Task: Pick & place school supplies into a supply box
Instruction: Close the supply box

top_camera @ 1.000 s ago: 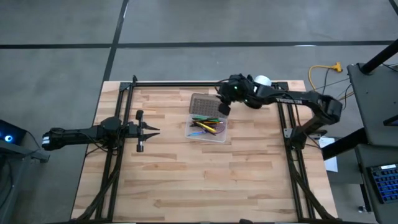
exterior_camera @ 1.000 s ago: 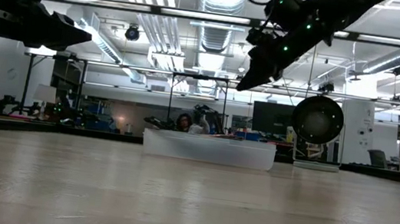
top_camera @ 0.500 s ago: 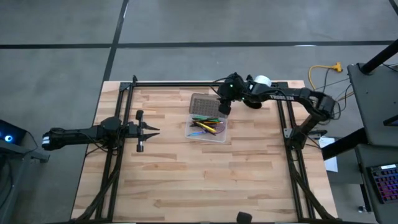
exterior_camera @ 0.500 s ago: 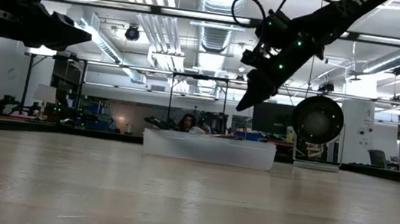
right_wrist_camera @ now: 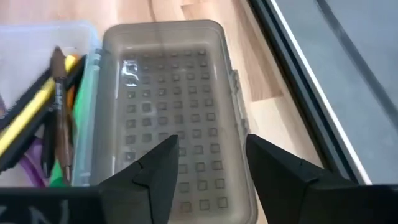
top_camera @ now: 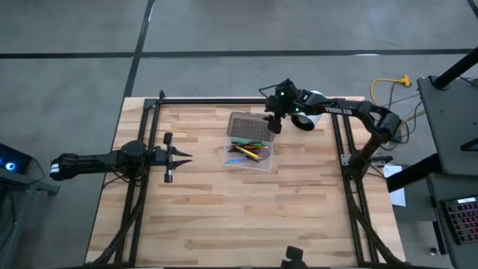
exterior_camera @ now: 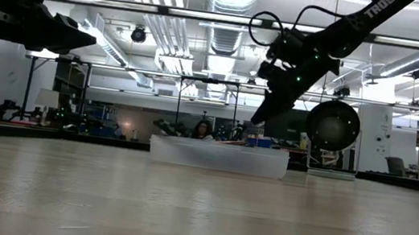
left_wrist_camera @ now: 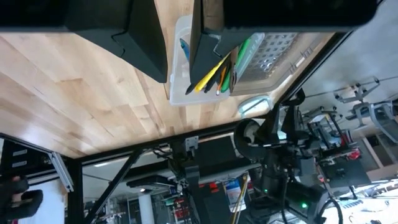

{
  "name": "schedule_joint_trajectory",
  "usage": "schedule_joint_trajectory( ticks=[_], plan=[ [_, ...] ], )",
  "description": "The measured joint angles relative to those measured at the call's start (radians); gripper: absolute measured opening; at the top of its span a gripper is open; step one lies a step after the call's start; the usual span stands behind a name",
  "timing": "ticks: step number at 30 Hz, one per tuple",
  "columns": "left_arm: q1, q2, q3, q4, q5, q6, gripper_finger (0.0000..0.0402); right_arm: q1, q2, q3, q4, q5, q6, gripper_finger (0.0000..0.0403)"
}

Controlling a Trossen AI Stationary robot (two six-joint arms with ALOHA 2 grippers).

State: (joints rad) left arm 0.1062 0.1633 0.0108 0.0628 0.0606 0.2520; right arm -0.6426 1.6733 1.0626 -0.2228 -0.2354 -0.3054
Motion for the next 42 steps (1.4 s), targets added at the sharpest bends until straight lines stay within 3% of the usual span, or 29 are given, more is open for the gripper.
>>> schedule_joint_trajectory(
  ticks=[14, 30, 42],
  plan=[
    [0.000, 0.000, 0.000, 0.000, 0.000, 0.000, 0.0054, -0.043, 0.063, -0.012, 0.039, -0.026, -0.075, 0.0159],
    [0.000, 0.000, 0.000, 0.000, 0.000, 0.000, 0.0054, -0.089, 0.266, 0.123, -0.044, -0.027, -0.077, 0.0146],
    [0.000, 0.000, 0.000, 0.000, 0.000, 0.000, 0.0054, -0.091, 0.301, 0.170, -0.070, -0.026, -0.096, 0.0122]
  ],
)
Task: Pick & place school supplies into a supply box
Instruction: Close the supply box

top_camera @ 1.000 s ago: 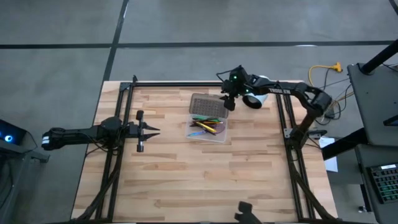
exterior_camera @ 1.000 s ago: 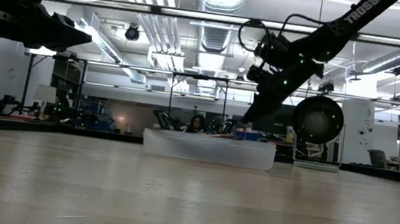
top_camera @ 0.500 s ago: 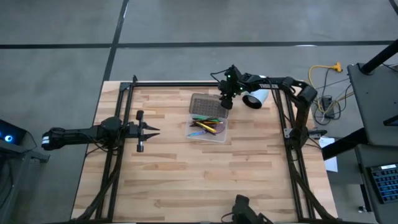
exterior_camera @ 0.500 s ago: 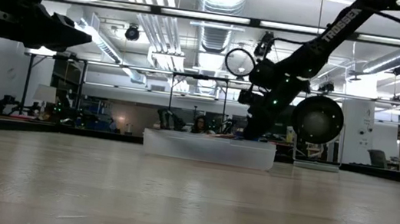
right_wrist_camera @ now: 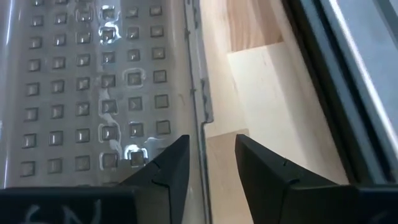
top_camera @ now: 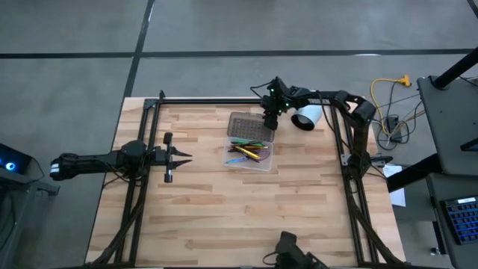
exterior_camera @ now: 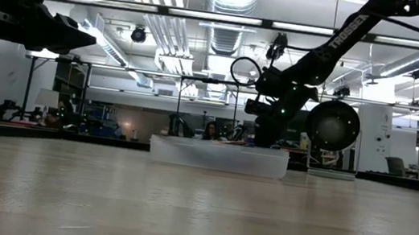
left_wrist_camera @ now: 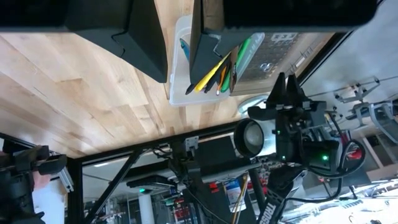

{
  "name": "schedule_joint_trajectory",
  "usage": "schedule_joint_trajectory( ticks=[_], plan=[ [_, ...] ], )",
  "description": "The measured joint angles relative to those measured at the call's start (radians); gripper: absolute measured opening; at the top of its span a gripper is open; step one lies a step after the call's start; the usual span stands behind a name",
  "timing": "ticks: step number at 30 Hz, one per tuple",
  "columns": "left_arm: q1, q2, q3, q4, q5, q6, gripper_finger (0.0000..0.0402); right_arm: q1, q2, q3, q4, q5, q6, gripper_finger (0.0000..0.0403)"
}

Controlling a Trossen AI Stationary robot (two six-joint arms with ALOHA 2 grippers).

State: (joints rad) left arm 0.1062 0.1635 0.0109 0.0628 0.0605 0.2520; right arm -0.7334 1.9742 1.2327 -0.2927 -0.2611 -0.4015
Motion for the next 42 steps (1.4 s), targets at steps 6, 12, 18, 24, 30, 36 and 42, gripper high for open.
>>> schedule_joint_trajectory(
  ticks=[6, 12, 18, 24, 30, 36, 42],
  plan=[
    [0.000, 0.000, 0.000, 0.000, 0.000, 0.000, 0.0054, -0.001, -0.005, 0.000, -0.008, 0.001, -0.008, 0.0089],
    [0.000, 0.000, 0.000, 0.000, 0.000, 0.000, 0.0054, 0.000, -0.005, 0.005, -0.026, 0.001, -0.010, 0.0057],
    [0.000, 0.000, 0.000, 0.000, 0.000, 0.000, 0.0054, 0.000, -0.005, 0.005, -0.027, 0.000, -0.014, 0.0032],
    [0.000, 0.000, 0.000, 0.000, 0.000, 0.000, 0.0054, 0.000, -0.005, 0.005, -0.035, 0.000, -0.030, 0.0013],
    [0.000, 0.000, 0.000, 0.000, 0.000, 0.000, 0.0054, 0.000, -0.006, 0.005, -0.045, -0.001, -0.051, 0.0009],
    [0.000, 0.000, 0.000, 0.000, 0.000, 0.000, 0.0054, 0.000, -0.006, 0.005, -0.048, -0.001, -0.055, 0.0009],
    [0.000, 0.000, 0.000, 0.000, 0.000, 0.000, 0.0054, 0.002, -0.006, 0.006, -0.049, 0.000, -0.055, 0.0009]
  ],
)
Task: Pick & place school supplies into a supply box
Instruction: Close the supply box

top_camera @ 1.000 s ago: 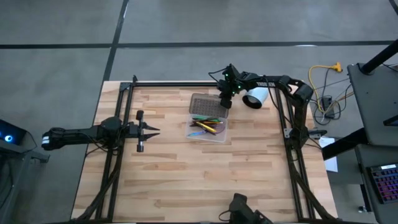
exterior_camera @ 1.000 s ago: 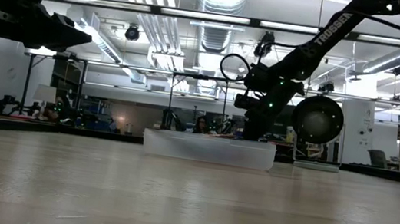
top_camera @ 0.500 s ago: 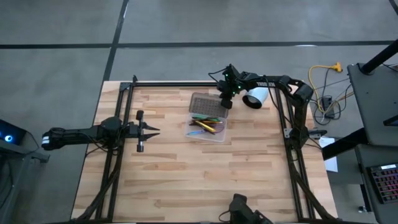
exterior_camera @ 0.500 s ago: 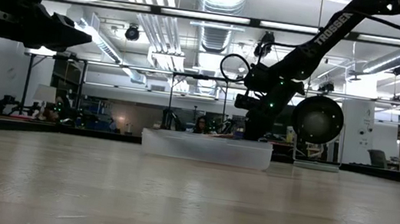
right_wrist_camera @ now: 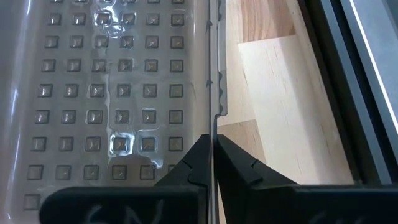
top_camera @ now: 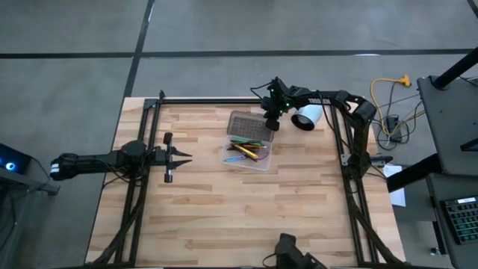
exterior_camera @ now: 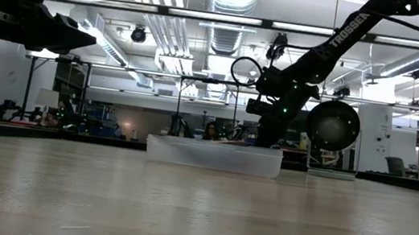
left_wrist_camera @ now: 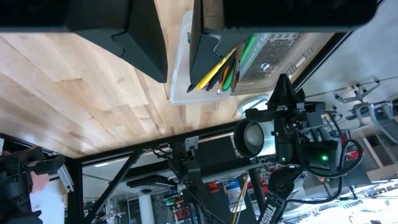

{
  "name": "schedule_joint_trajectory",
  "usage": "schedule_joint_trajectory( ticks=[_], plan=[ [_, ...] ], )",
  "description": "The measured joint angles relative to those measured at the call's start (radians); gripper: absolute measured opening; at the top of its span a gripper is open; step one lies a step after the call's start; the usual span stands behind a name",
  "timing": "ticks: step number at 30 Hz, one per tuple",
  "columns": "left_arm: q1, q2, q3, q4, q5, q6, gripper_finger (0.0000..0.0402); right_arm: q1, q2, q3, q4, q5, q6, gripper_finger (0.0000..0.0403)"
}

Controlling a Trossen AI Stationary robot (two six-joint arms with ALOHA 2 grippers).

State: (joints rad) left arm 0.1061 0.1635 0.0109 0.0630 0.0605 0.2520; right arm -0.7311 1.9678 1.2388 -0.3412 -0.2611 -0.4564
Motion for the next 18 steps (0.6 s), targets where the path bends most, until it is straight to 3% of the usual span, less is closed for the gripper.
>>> schedule_joint_trajectory(
  ticks=[7, 13, 18],
  plan=[
    [0.000, 0.000, 0.000, 0.000, 0.000, 0.000, 0.0054, 0.004, 0.000, 0.014, -0.029, 0.004, -0.004, 0.0009],
    [0.000, 0.000, 0.000, 0.000, 0.000, 0.000, 0.0054, 0.044, -0.001, 0.019, -0.045, 0.100, -0.046, 0.0009],
    [0.000, 0.000, 0.000, 0.000, 0.000, 0.000, 0.0054, 0.069, -0.002, 0.031, -0.051, 0.108, -0.051, 0.0009]
  ],
)
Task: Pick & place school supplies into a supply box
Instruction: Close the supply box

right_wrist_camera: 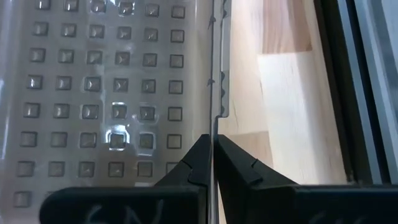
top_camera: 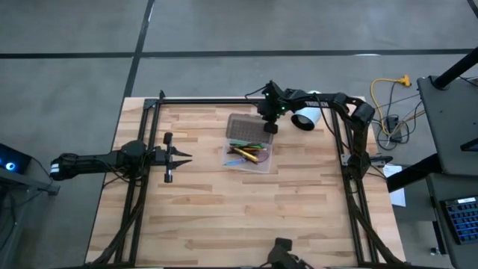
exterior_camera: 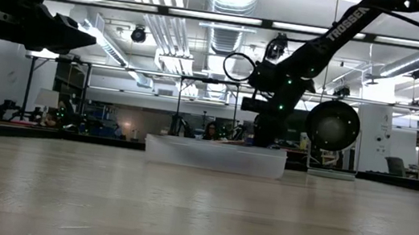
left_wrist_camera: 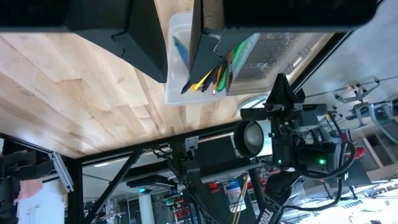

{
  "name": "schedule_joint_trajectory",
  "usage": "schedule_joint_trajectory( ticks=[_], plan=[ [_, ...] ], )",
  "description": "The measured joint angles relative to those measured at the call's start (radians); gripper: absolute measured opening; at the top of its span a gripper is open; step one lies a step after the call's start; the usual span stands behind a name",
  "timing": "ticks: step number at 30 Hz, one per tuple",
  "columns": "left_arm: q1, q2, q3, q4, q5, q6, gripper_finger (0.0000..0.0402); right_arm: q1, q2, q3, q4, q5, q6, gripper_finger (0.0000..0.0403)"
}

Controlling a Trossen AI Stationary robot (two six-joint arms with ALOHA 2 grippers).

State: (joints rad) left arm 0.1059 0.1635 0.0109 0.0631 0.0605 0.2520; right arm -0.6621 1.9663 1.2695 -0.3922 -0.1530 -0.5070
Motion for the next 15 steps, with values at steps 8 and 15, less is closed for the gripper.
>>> schedule_joint_trajectory(
  ticks=[8, 15],
  plan=[
    [0.000, 0.000, 0.000, 0.000, 0.000, 0.000, 0.0054, 0.022, 0.000, 0.014, -0.016, 0.008, 0.006, 0.0009],
    [0.000, 0.000, 0.000, 0.000, 0.000, 0.000, 0.0054, 0.051, 0.000, 0.014, -0.023, 0.077, 0.002, 0.0009]
  ],
)
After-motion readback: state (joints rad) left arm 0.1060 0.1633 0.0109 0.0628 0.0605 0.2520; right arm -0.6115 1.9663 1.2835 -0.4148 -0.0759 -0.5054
